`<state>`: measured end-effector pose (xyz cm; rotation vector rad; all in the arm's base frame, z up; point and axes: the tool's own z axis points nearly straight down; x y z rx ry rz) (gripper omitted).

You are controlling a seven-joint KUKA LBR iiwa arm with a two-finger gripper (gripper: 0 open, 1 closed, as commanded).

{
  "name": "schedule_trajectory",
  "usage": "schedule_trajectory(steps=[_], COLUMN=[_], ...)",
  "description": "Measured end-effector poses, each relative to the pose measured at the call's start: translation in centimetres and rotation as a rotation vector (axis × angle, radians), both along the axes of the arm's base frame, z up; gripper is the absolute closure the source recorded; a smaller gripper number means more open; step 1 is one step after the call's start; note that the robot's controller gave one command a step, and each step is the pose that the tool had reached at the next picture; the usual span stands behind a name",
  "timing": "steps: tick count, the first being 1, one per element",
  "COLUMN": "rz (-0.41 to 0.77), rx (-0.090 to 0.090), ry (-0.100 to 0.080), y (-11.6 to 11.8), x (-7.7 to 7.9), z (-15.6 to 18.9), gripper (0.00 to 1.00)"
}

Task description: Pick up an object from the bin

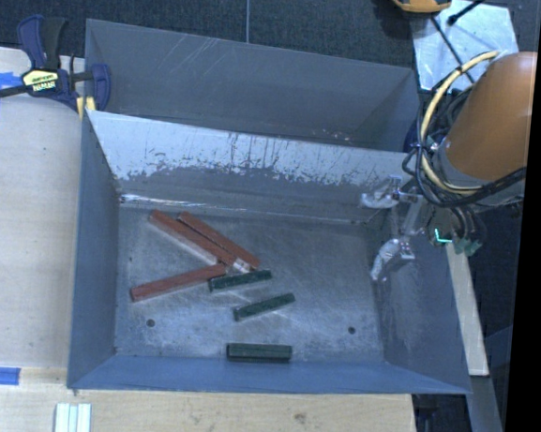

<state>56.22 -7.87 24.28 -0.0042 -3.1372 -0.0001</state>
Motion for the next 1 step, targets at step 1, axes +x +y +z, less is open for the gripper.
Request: schedule_trajectory(steps=[1], rz=[0.002], rx=[-0.001], ry=[-0.008], y=[0.03], x=[0.15], z=[0.42], gripper=[0.00])
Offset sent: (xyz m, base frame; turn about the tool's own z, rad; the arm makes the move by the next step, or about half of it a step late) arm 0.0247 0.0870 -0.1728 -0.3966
